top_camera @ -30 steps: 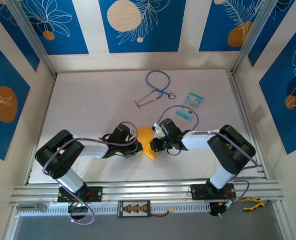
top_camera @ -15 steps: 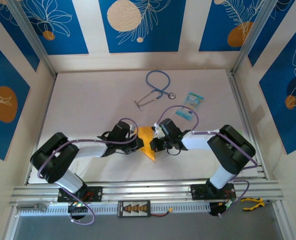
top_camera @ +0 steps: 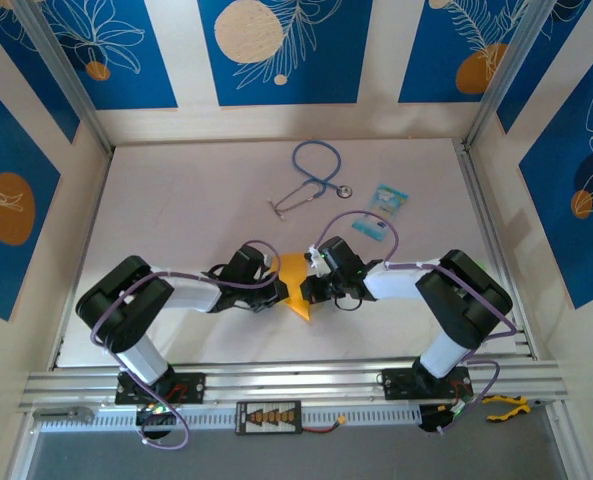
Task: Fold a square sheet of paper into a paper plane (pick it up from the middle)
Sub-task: Third fold the triangle at the center of the table.
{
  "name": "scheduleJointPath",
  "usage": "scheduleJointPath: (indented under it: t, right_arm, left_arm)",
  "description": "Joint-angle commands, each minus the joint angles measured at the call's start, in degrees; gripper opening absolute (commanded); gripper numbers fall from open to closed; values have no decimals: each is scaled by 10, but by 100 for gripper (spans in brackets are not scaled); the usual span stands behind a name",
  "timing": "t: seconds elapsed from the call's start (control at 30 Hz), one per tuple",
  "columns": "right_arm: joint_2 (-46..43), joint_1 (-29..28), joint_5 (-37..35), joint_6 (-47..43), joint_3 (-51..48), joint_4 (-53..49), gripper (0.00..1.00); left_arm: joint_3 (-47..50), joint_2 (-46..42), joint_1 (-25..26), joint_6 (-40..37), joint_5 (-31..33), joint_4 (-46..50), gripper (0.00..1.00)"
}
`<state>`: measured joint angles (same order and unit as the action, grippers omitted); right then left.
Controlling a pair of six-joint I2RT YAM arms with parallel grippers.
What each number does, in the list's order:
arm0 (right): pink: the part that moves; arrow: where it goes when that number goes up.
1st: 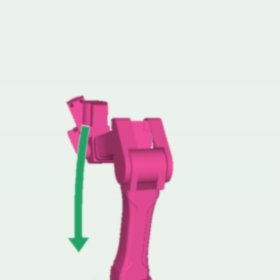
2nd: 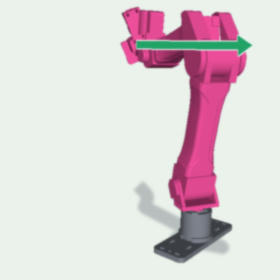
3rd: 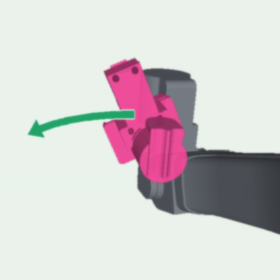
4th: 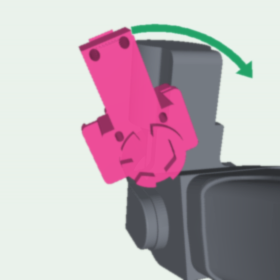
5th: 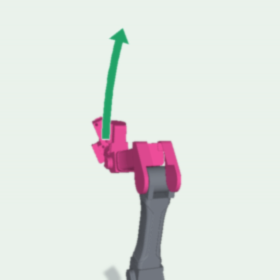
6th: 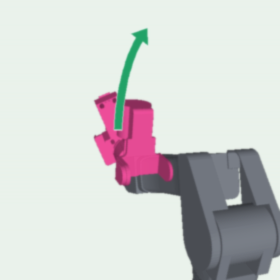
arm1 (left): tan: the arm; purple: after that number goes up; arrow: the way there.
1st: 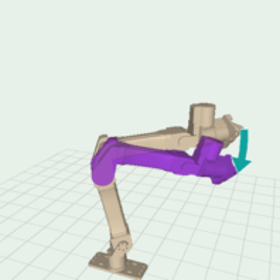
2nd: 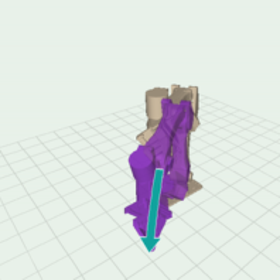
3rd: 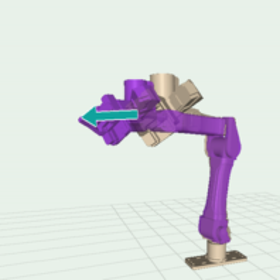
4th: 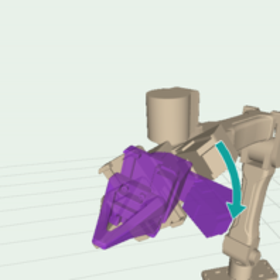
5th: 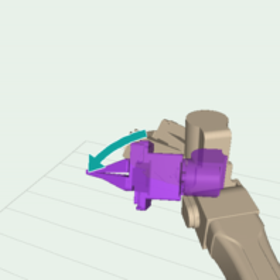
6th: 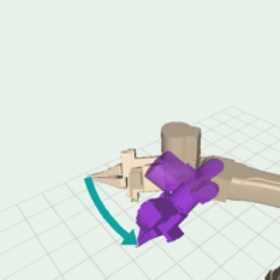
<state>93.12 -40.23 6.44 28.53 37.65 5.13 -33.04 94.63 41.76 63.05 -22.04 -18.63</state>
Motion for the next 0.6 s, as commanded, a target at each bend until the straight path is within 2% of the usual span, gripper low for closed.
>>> scheduleJointPath:
  t: [0.0,0.13,0.3,0.37,0.43,0.5,0.57]
  right_arm:
    - [-18,11,7,13,22,-58,12]
    - [-61,34,17,24,46,-116,25]
    - [-118,48,67,37,53,-168,30]
    - [-130,44,113,51,46,-159,28]
    - [-132,31,138,72,38,-148,19]
    - [-125,15,144,84,36,-149,11]
    - [-111,-3,143,88,40,-157,7]
  left_arm:
    - [15,18,5,-10,7,27,0]
    - [12,14,4,-13,9,34,0]
    - [4,12,4,-17,10,40,0]
    - [5,9,4,-18,10,40,0]
    - [5,8,5,-18,11,39,0]
    - [5,7,5,-18,12,39,0]
    - [7,7,5,-17,12,36,0]
